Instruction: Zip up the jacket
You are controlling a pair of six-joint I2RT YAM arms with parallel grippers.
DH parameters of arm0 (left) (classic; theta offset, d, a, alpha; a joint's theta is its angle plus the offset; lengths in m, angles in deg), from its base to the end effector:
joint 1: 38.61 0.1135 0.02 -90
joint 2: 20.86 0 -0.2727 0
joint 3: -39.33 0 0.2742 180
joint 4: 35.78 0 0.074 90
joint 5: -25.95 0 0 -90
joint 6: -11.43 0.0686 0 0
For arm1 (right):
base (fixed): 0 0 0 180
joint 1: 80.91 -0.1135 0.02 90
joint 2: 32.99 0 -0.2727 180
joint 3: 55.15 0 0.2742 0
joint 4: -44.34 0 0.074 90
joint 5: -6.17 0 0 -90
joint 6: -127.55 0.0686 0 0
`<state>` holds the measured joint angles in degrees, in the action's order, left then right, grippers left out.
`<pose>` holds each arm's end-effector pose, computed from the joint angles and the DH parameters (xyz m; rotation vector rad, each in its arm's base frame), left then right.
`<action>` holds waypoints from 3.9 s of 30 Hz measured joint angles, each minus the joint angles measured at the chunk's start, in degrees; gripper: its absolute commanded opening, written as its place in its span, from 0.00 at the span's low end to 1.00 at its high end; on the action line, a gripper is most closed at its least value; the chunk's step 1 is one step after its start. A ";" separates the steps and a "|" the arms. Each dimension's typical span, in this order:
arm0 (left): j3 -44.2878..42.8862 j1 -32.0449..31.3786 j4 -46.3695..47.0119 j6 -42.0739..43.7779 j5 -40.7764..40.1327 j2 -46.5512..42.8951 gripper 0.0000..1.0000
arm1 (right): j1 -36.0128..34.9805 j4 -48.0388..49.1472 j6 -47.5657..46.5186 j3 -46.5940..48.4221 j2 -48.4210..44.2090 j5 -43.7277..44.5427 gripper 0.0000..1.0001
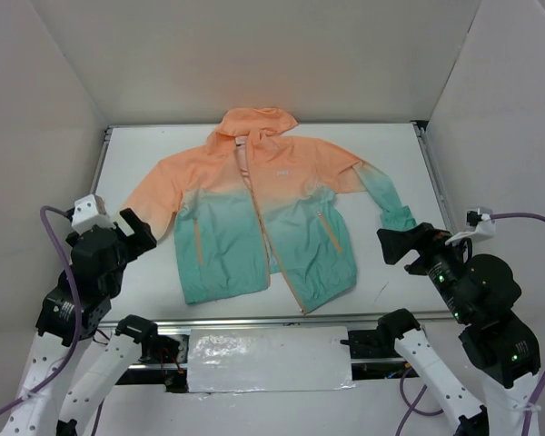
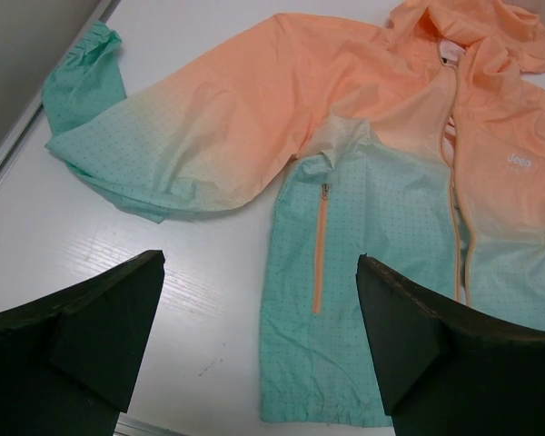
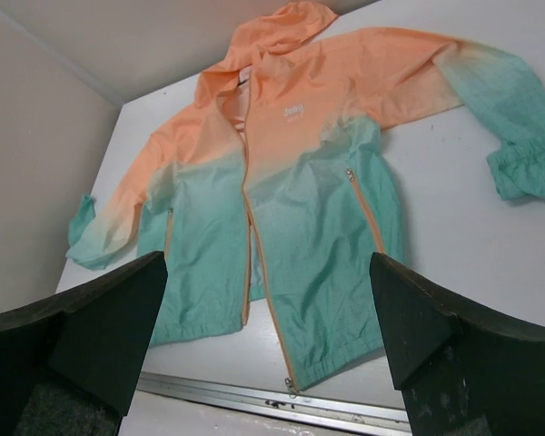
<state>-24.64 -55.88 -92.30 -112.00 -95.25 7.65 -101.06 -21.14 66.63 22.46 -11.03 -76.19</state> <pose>0.1323 -0.0039 0.3551 -0.6112 1.7820 -0.0770 0.0611 0.0127 0.4176 0.2364 1.7528 0.5118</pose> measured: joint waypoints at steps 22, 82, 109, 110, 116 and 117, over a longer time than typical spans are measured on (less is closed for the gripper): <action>0.07 0.00 1.29 -0.76 10.86 1.75 0.99 | -1.03 15.30 3.69 -15.50 13.09 -32.04 1.00; -10.86 -46.38 10.14 -37.53 1.64 73.02 0.42 | -2.49 13.40 3.39 -19.63 8.13 -25.94 1.00; 3.58 -46.01 21.84 -33.97 7.43 47.01 0.00 | -2.49 29.05 8.11 -30.51 16.55 -37.83 0.99; 4.61 -45.99 23.26 -33.77 7.93 44.96 0.00 | -2.49 31.54 9.16 -31.74 18.05 -39.39 0.98; 14.58 -45.40 32.44 -32.50 10.78 33.68 0.00 | -4.37 47.95 16.46 -36.57 27.80 -44.98 0.93; 16.52 -45.22 33.88 -32.50 11.17 31.85 0.00 | -5.16 50.66 17.46 -36.57 29.49 -45.35 0.93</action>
<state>-8.12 -101.11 -58.42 -144.50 -84.08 39.50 -106.21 29.52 84.10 -14.11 18.45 -121.55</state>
